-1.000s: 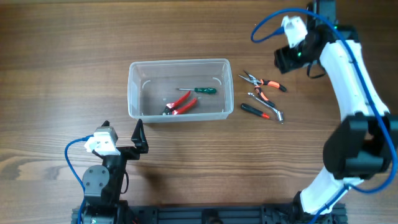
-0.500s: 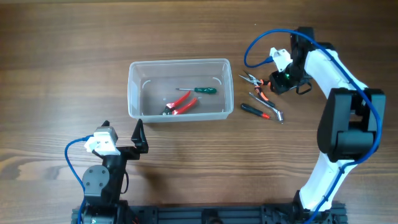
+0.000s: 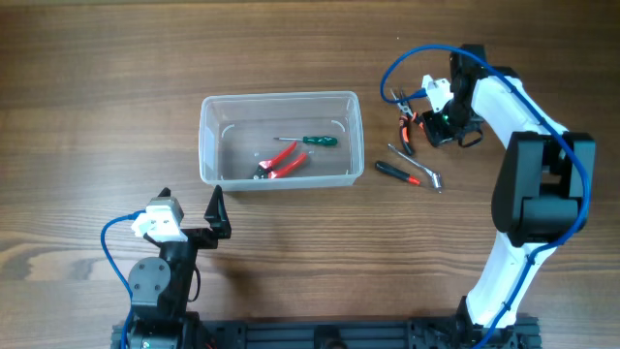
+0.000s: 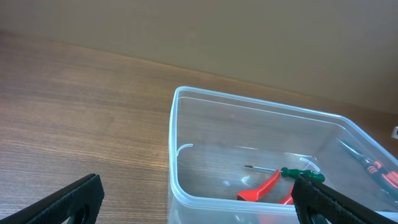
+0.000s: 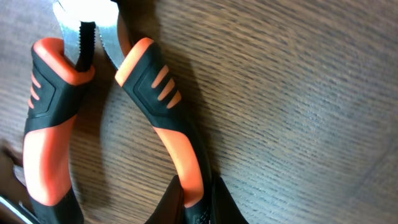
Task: Pack container
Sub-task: 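Move the right gripper to the orange-black pliers and grasp them, then carry the orange pliers into the container and release them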
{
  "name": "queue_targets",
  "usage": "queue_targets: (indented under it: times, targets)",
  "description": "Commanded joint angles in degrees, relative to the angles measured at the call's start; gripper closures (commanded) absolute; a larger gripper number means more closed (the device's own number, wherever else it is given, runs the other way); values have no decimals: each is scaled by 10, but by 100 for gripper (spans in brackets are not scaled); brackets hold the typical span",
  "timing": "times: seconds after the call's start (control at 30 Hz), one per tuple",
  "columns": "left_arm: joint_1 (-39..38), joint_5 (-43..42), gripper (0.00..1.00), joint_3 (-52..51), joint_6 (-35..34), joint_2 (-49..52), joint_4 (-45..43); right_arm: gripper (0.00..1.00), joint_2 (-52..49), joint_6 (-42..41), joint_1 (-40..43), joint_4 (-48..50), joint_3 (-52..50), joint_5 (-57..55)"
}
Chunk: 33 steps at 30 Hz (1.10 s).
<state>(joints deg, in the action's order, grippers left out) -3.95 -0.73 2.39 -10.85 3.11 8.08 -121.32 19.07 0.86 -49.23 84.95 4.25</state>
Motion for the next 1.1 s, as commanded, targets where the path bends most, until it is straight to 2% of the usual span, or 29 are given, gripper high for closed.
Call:
queue_targets:
  times: [0.0, 0.1, 0.2, 0.33, 0.5, 0.6, 0.67, 0.9, 1.07]
  targets:
    - [3, 2, 0, -3, -5, -1, 0, 96, -6, -93, 4, -32, 50, -4]
    - [3, 2, 0, -3, -5, -1, 0, 96, 26, -135, -3, -94, 121, 23]
    - [3, 2, 0, -2, -5, -1, 0, 96, 67, -128, -26, -134, 191, 102]
    - [3, 2, 0, -2, -5, -1, 0, 96, 129, -120, -82, -117, 215, 131]
    - [3, 2, 0, -2, -5, -1, 0, 96, 155, 49, -198, -107, 214, 134]
    - [3, 2, 0, -2, -5, -1, 0, 96, 143, 175, -265, -116, 204, 131]
    - [3, 2, 0, -2, -5, -1, 0, 96, 127, 226, -298, -101, 199, 109]
    - [3, 2, 0, -2, -5, -1, 0, 96, 33, 227, -341, 3, 197, 74]
    - [3, 2, 0, -2, -5, -1, 0, 96, -26, 227, -344, 21, 197, 74]
